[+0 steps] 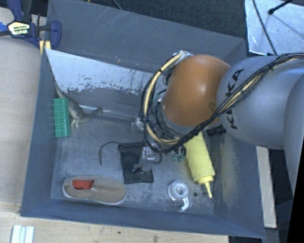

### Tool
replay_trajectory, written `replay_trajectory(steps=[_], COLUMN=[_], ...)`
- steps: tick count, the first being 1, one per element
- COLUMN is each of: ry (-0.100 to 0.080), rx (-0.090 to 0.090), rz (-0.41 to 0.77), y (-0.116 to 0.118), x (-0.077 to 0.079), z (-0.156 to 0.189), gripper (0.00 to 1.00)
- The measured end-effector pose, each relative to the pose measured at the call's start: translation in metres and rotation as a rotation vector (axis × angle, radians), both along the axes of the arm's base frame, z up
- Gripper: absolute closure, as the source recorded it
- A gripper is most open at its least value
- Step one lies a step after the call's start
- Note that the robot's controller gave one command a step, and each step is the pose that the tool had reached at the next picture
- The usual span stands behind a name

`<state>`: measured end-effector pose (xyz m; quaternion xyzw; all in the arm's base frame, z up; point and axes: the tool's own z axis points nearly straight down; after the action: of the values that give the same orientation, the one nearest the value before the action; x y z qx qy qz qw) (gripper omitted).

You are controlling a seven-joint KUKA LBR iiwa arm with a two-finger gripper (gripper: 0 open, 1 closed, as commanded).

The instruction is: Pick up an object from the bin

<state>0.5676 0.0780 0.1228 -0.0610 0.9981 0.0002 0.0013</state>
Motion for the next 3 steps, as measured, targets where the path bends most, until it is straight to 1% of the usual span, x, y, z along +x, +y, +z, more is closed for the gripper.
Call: replay_trajectory(steps=[1,2,3], ry=[-0.003,-0.004,-0.004], rx=[0.001,0.001,0.001], rz=[-0.099,0.038,-0.021], y=[0.005,-0.016,-0.007], x=[-0.003,0.013,0.034], z=[-0.007,-0.041,-0.051], gripper=[0.00,0.00,1.00])
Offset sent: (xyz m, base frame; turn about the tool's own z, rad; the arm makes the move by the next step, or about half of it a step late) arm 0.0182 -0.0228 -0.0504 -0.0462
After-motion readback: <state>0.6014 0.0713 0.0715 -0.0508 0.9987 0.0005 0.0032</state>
